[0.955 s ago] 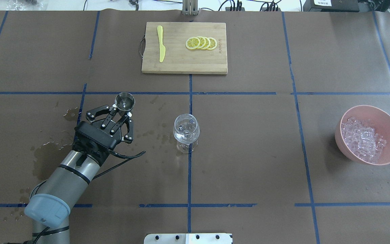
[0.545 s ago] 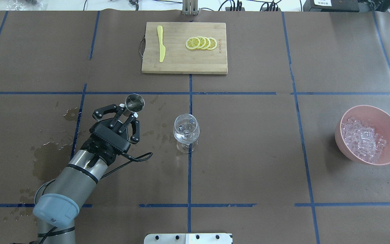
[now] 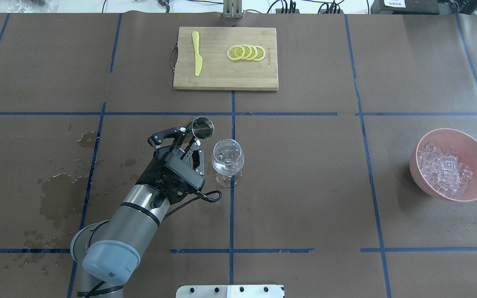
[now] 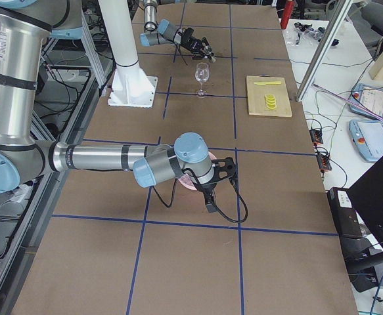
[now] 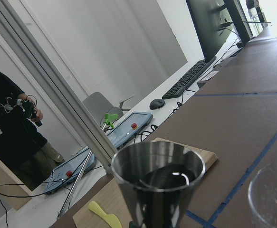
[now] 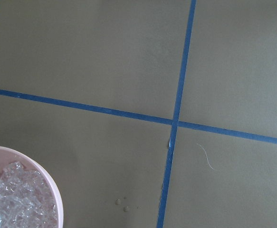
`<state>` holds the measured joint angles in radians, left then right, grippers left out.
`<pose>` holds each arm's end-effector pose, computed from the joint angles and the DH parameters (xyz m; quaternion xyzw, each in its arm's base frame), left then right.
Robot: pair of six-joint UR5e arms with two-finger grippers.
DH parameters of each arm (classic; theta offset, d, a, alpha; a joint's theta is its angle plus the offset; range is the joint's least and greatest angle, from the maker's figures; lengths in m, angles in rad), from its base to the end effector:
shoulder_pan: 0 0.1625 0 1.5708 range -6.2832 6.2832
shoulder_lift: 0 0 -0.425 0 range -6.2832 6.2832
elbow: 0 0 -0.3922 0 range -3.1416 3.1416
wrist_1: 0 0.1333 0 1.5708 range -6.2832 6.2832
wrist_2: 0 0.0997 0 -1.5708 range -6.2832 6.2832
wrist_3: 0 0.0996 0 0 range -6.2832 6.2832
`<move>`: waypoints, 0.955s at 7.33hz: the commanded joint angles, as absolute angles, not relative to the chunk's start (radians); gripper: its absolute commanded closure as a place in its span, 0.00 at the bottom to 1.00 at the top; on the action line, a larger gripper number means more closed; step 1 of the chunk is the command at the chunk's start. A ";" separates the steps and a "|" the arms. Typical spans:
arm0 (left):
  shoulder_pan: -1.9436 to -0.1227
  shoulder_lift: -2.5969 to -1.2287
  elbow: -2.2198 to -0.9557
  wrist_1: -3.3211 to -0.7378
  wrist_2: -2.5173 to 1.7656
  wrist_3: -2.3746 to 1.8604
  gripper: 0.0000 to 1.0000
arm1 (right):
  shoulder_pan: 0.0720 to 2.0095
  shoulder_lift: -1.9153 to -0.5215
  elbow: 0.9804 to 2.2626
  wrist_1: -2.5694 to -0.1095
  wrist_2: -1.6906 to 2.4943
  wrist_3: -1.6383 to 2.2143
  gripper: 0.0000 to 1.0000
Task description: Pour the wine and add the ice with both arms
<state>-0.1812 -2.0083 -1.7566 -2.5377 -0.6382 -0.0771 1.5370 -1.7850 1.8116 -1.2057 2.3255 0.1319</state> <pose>0.5084 -0.3100 0.2177 0.6845 0.1930 0.1273 0.6914 0.0508 -0.4235 0.5964 0.1504 -0.3751 -0.0269 0.9143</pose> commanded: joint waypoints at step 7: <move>-0.173 -2.037 -1.758 -2.468 -0.611 0.260 1.00 | 1.537 -1.786 1.804 -1.207 2.326 0.132 0.00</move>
<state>-0.1735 -2.0371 -1.7590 -2.4682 -0.6107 0.2032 1.5371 -1.7855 1.8046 -1.2060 2.3255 0.1319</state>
